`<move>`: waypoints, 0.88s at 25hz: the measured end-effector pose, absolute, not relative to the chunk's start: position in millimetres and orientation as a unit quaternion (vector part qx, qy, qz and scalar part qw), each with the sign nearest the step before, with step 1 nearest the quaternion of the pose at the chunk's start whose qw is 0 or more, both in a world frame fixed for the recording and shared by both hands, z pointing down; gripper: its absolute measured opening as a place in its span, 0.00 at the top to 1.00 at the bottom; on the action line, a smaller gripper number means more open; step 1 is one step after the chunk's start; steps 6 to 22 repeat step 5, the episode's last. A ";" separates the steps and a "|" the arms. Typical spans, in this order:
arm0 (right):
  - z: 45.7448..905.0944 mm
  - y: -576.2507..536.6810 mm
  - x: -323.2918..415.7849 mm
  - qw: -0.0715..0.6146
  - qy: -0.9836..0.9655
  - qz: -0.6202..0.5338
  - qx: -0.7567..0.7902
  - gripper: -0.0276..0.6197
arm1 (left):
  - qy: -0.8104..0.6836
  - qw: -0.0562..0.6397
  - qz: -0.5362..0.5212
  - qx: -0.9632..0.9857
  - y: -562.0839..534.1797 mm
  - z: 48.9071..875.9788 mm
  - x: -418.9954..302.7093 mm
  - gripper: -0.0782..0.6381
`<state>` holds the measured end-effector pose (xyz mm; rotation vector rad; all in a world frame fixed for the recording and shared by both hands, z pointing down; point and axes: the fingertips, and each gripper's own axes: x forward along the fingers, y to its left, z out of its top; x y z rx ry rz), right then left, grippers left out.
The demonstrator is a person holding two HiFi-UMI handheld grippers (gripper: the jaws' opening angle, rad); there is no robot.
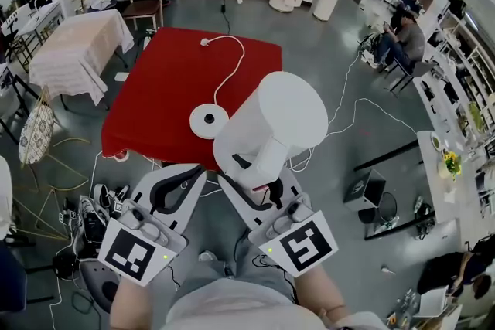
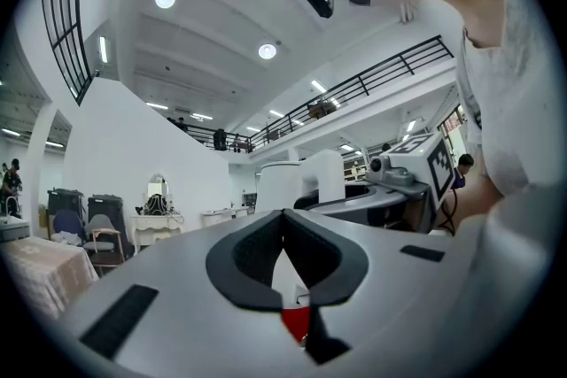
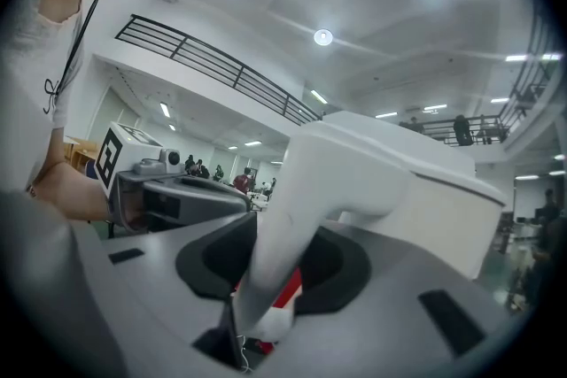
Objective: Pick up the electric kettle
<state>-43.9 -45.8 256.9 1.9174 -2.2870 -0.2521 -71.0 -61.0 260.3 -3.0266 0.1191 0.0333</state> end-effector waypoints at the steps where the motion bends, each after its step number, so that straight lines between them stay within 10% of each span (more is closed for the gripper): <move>1: 256.3 -44.3 -43.8 0.072 -0.761 -0.085 0.639 0.76 | 0.039 0.056 0.011 -0.998 -59.8 259.8 -71.1 0.88; 22: 255.1 -39.5 -42.3 0.067 -0.759 -0.088 0.641 0.76 | 0.040 0.056 0.015 -0.998 -56.2 258.0 -69.5 0.88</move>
